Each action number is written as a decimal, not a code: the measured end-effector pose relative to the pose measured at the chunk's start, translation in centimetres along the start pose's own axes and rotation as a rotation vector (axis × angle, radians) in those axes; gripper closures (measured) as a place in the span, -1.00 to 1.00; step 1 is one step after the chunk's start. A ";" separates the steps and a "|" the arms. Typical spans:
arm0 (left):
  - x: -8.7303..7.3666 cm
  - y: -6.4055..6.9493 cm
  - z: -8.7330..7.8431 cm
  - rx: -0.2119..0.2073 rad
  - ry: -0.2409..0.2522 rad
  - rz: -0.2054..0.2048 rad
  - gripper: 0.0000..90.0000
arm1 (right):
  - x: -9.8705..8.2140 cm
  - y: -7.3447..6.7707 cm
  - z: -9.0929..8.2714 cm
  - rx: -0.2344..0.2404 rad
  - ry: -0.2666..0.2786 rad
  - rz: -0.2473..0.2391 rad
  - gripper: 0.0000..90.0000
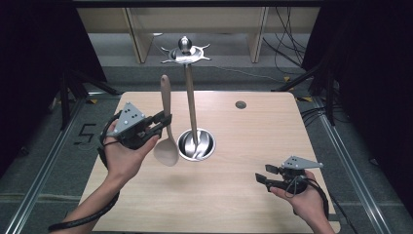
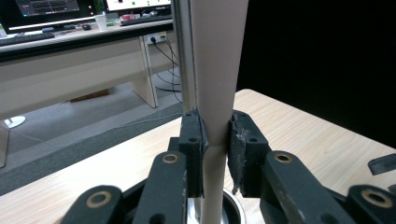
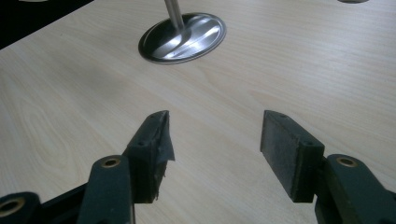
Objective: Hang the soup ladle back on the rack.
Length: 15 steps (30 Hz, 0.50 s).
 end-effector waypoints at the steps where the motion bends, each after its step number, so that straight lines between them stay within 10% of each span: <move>1: 0.0 -0.1 0.0 0.001 -0.001 0.001 0.68 | 0.0 -0.2 -0.1 -0.003 -0.008 0.028 -0.04; 10: 0.8 -1.6 0.0 -0.069 -0.046 0.052 0.68 | 0.0 0.1 -0.1 -0.013 -0.004 -0.001 -0.04; 15: 1.3 -2.1 0.0 -0.175 -0.089 0.068 0.67 | 0.0 0.1 0.0 -0.012 -0.005 -0.001 -0.04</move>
Point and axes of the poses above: each handheld gripper's, and its own axes: z roughly forward along the jaws, x roughly out of its top, y roughly to its right, the point moved 6 cm from there along z, roughly forward along the jaws, and after that the axes turned 13 degrees about -z, right-handed, at the moved point
